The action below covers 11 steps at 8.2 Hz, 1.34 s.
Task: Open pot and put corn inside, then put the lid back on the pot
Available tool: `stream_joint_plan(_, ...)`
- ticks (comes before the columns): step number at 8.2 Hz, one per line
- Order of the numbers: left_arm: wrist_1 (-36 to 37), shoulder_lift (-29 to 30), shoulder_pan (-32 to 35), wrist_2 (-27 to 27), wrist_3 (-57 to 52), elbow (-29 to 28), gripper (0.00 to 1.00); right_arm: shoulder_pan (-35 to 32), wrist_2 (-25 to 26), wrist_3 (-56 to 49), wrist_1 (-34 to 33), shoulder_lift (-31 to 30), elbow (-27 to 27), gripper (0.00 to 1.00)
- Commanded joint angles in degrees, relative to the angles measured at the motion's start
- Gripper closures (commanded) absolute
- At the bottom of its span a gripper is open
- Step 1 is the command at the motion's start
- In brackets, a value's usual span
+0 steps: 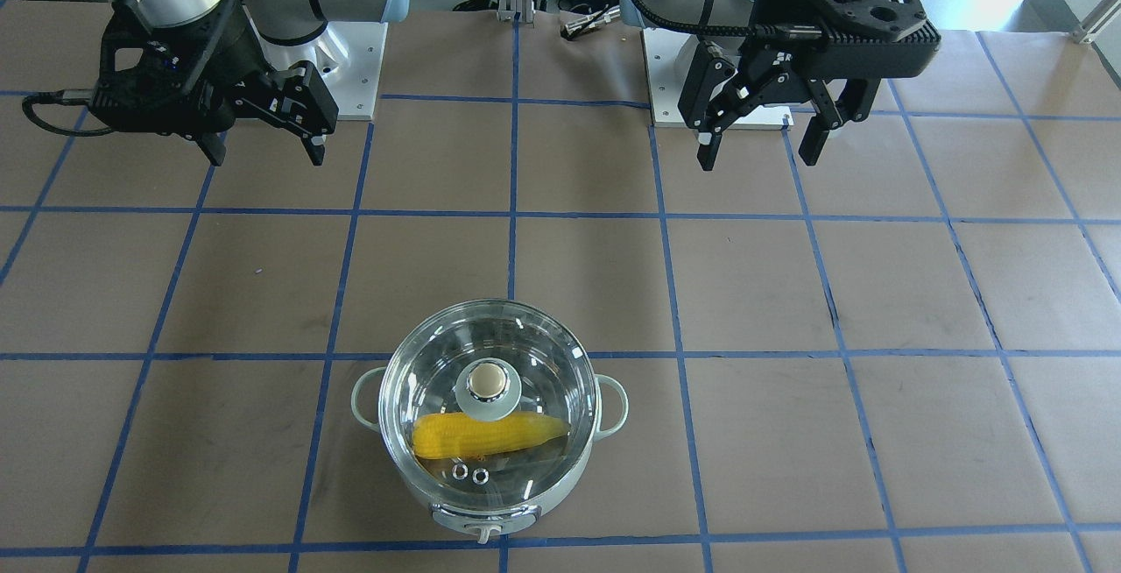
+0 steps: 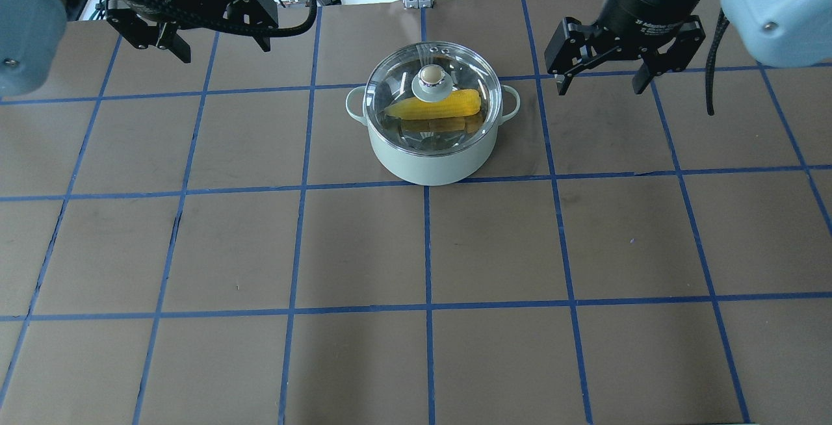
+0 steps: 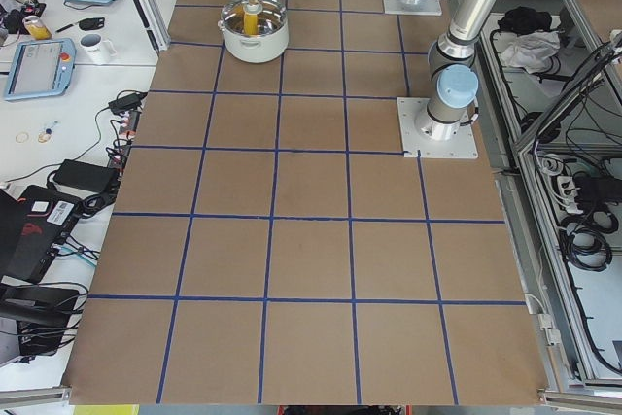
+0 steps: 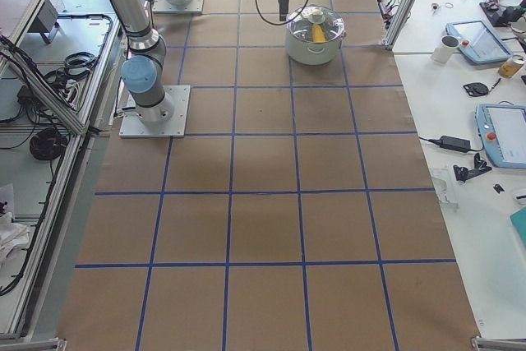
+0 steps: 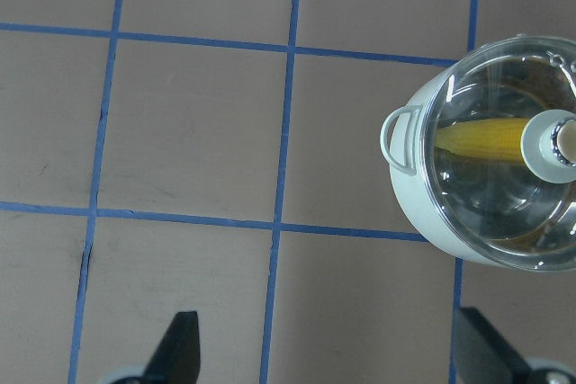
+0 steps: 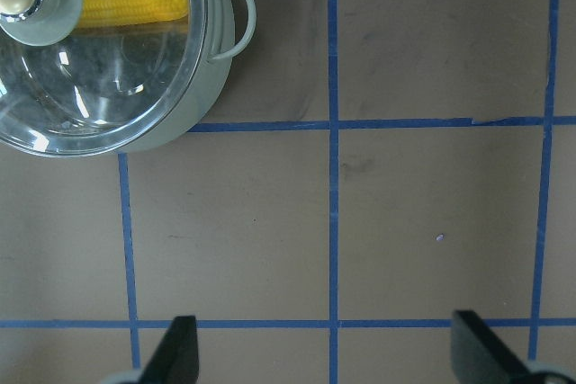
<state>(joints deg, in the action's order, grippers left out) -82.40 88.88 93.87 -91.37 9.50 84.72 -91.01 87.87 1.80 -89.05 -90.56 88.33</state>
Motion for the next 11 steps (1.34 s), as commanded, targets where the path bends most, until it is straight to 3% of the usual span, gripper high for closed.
stream_joint_plan(1, -4.32, -0.29, 0.0, -0.12, 2.08, -0.08, 0.0, -0.05, 0.63, -0.05, 0.63, -1.03, 0.27, 0.0)
stream_joint_plan(11, -4.26, -0.46, -0.35, -0.04, 2.63, -0.08, 0.0, 0.22, 0.72, -0.66, -0.43, -0.76, 0.27, 0.0)
